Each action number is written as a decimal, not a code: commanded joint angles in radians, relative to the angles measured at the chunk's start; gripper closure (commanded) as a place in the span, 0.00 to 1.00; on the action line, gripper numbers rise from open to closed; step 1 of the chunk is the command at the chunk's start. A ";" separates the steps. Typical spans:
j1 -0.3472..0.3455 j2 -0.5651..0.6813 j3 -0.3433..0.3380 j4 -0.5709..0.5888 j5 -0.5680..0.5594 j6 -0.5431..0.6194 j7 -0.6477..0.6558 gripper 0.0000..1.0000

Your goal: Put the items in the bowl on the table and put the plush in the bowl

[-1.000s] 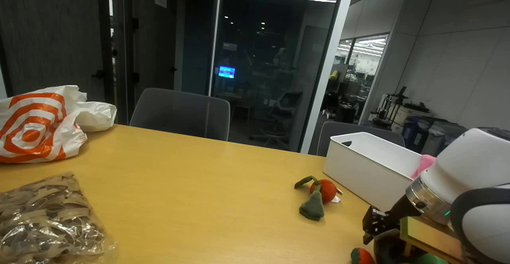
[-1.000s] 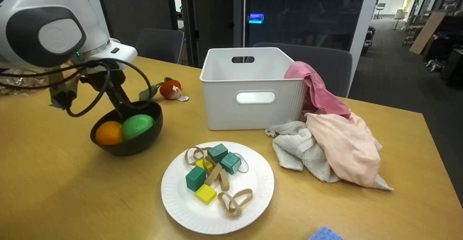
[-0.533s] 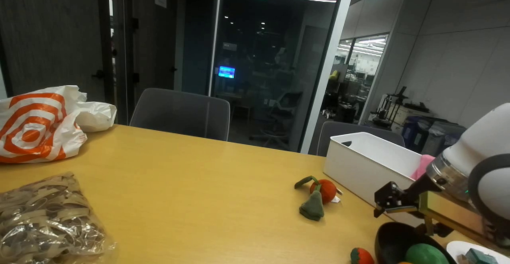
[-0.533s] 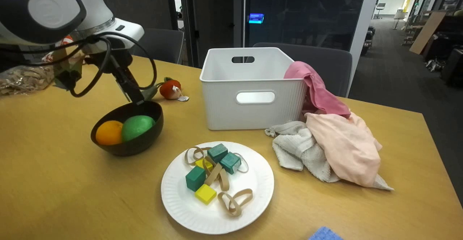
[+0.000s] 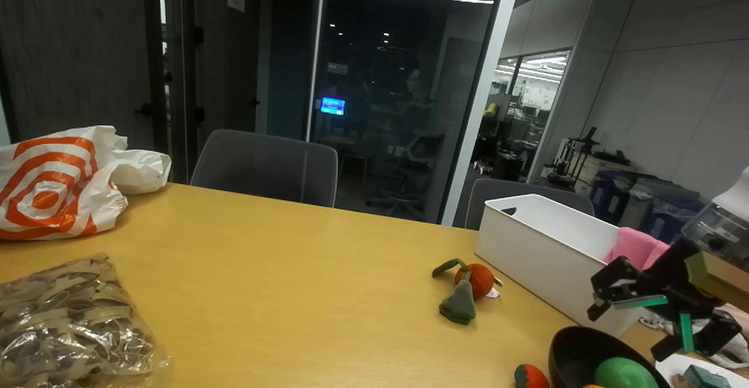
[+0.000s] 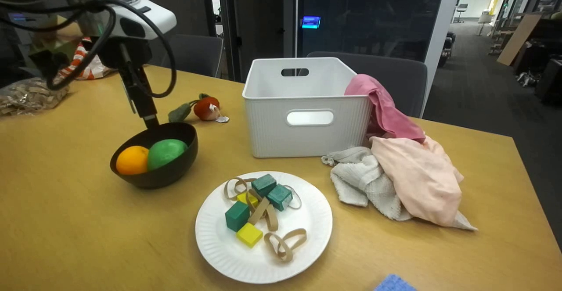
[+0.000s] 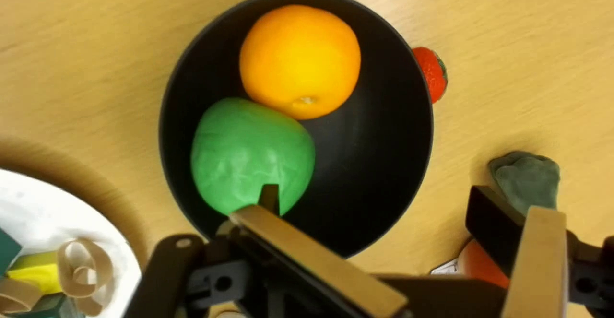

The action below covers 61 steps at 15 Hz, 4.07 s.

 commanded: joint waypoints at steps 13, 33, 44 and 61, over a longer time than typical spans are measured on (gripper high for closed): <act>-0.099 0.153 0.095 -0.017 -0.109 0.060 0.071 0.00; -0.035 0.002 0.090 -0.002 -0.230 0.239 0.118 0.37; 0.259 0.087 0.181 -0.006 -0.079 0.390 -0.170 0.37; 0.025 0.111 0.084 -0.013 -0.055 0.275 -0.120 0.00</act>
